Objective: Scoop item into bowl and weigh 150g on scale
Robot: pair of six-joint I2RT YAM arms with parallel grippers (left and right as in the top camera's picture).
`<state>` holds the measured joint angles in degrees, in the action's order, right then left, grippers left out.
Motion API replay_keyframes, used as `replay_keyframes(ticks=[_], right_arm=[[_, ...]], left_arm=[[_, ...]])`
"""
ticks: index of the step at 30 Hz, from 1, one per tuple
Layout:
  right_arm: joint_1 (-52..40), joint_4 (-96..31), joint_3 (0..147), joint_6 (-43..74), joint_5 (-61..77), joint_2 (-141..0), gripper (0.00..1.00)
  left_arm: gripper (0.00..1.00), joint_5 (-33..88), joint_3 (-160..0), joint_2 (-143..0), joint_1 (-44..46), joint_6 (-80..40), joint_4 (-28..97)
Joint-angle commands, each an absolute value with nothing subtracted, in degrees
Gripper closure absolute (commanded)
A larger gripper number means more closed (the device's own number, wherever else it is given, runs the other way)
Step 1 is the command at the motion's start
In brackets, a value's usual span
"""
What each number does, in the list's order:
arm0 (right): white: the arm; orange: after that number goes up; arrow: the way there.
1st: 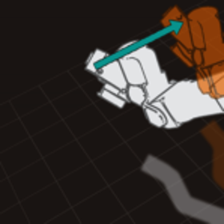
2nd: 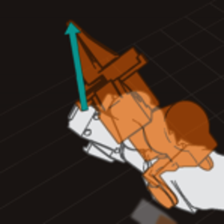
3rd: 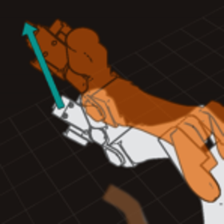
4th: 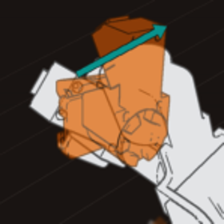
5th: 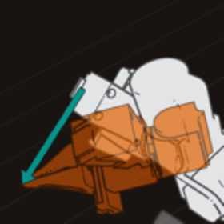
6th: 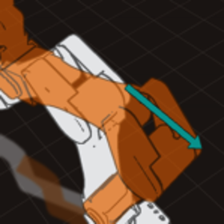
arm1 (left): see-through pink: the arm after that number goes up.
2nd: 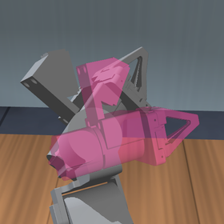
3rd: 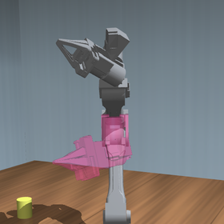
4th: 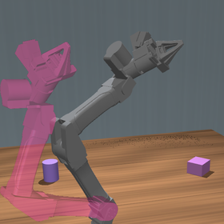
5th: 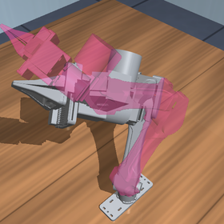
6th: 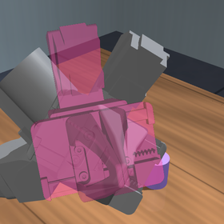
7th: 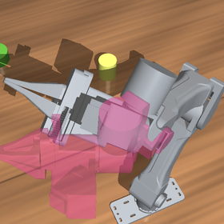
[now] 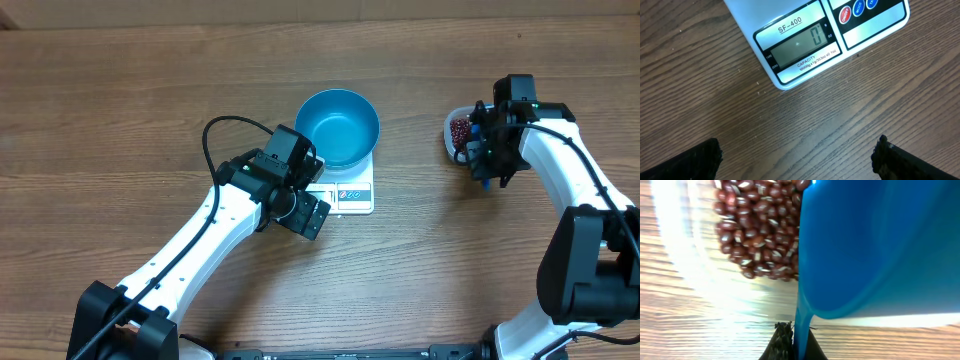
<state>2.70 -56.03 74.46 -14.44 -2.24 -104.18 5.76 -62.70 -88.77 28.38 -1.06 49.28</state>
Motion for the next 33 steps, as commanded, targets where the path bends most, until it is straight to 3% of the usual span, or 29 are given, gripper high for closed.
replay_keyframes(ticks=[1,7,15,33], right_arm=[[2.7,-55.6,72.4,-15.1,3.3,-106.5,0.96],[2.7,-56.1,73.7,-13.3,-4.5,-106.5,0.96],[3.0,-68.7,88.5,-10.7,-8.6,-106.5,0.96],[1.8,-78.4,89.1,-12.7,-21.4,-118.0,0.97]], left_arm=[[0.0,5.6,-62.9,-87.7,28.1,0.0,49.2],[0.0,5.5,-62.9,-87.7,28.1,0.0,49.2],[0.0,5.5,-62.9,-87.7,28.1,0.0,49.2],[0.01,5.6,-62.9,-87.7,28.1,0.0,49.2]])
